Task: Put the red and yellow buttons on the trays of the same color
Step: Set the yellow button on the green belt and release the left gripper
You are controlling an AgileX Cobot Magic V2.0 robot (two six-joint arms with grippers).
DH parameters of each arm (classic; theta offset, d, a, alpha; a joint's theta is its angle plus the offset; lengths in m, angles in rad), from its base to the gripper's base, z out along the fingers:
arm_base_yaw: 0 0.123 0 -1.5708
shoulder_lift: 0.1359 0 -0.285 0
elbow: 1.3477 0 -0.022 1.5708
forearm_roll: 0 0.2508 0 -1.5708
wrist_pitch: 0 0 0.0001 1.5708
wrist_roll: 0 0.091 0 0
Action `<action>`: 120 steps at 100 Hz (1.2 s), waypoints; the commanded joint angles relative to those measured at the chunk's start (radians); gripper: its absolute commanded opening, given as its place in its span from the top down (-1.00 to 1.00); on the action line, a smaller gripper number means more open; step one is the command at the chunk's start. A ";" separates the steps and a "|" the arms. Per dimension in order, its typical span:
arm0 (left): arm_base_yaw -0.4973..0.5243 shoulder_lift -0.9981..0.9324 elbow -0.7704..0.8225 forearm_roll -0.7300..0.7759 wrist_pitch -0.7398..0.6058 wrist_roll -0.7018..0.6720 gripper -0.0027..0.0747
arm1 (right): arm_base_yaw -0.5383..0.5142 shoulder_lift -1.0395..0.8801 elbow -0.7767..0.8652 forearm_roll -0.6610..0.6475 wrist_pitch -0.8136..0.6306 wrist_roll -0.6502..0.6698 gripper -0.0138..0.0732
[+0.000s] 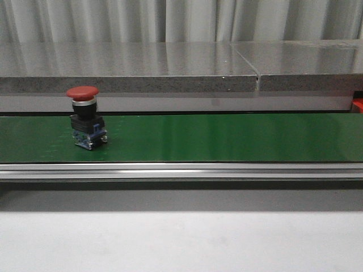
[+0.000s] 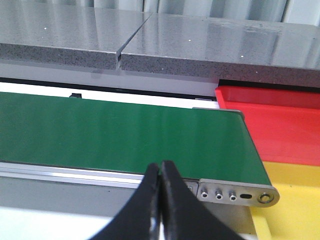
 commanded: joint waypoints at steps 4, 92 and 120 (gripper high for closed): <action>-0.107 -0.016 -0.109 -0.013 0.029 0.043 0.98 | -0.002 -0.015 -0.010 -0.012 -0.082 -0.003 0.84; -0.397 0.399 -0.296 -0.011 0.119 0.149 0.93 | -0.002 -0.015 -0.010 -0.012 -0.082 -0.003 0.84; -0.397 0.405 -0.296 -0.015 0.119 0.162 -0.54 | -0.002 -0.015 -0.010 -0.012 -0.082 -0.003 0.84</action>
